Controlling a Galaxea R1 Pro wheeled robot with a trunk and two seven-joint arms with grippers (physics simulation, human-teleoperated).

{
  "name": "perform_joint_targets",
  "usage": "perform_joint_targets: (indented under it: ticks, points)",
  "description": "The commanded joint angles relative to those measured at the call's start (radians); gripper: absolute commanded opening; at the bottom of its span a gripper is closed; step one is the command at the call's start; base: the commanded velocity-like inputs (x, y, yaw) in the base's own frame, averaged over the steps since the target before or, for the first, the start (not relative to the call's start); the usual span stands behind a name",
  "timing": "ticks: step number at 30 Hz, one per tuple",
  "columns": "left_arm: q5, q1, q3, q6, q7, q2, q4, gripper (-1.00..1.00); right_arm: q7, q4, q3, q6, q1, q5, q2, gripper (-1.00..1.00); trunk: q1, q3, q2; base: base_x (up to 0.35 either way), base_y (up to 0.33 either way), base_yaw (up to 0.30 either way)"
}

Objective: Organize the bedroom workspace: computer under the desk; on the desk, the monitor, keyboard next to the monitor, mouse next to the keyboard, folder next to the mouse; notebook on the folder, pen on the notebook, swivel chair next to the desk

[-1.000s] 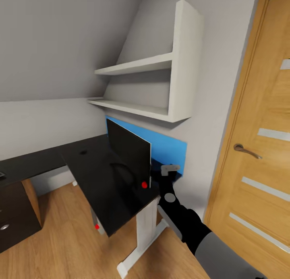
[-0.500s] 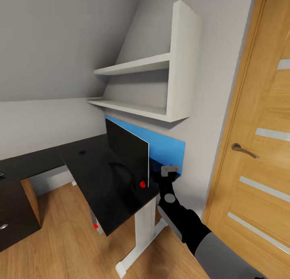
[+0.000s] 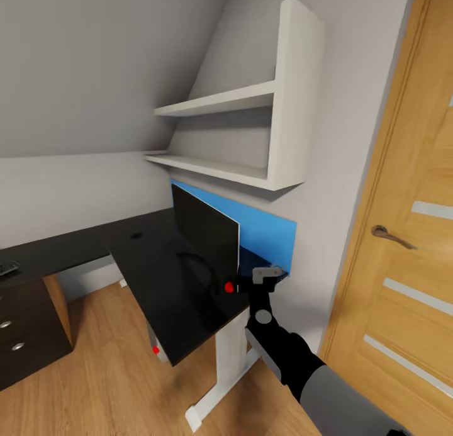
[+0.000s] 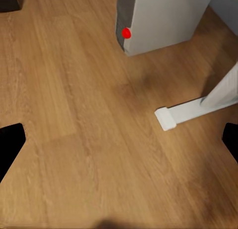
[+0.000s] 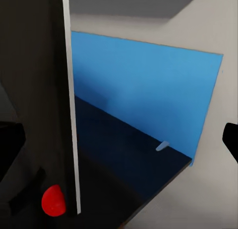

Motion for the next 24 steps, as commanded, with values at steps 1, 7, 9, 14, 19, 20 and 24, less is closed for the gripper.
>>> perform_joint_targets:
  ticks: [1,7,9,14,19,20,24]
  points:
    - [0.002,0.001,-0.001,-0.001,0.003,0.0,-0.002,1.0,-0.007,0.006,0.005,-0.009,-0.002,-0.01,0.0,1.0,0.0,-0.002,-0.001,0.0,0.0,0.207]
    - [0.002,0.001,0.0,0.0,0.003,0.002,-0.002,1.0,-0.012,0.033,0.004,-0.014,-0.001,-0.01,0.001,1.0,0.0,-0.007,-0.001,0.0,0.0,0.223]
    - [0.002,0.001,0.0,0.0,0.003,0.003,-0.002,1.0,-0.013,0.038,0.003,-0.015,0.0,-0.009,0.001,1.0,0.0,-0.008,-0.001,0.0,0.0,0.233]
    - [0.002,0.001,0.0,0.0,0.003,0.003,-0.002,1.0,-0.013,0.044,0.003,-0.016,0.0,-0.01,-0.001,1.0,0.0,-0.012,-0.001,0.0,-0.005,0.236]
    - [0.001,0.001,0.0,0.0,0.003,0.003,-0.002,1.0,-0.014,0.045,0.003,-0.016,0.0,-0.01,-0.001,1.0,0.0,-0.016,-0.001,0.0,-0.146,0.237]
    - [0.001,0.001,0.0,0.0,0.003,0.003,-0.002,1.0,-0.014,0.046,0.002,-0.016,0.0,-0.01,-0.001,1.0,0.0,-0.017,-0.001,0.0,-0.234,0.238]
    - [0.001,0.001,0.0,0.0,0.003,0.003,-0.002,1.0,-0.014,0.046,0.002,-0.017,0.0,-0.011,-0.001,1.0,0.0,-0.02,-0.001,0.0,-0.262,0.238]
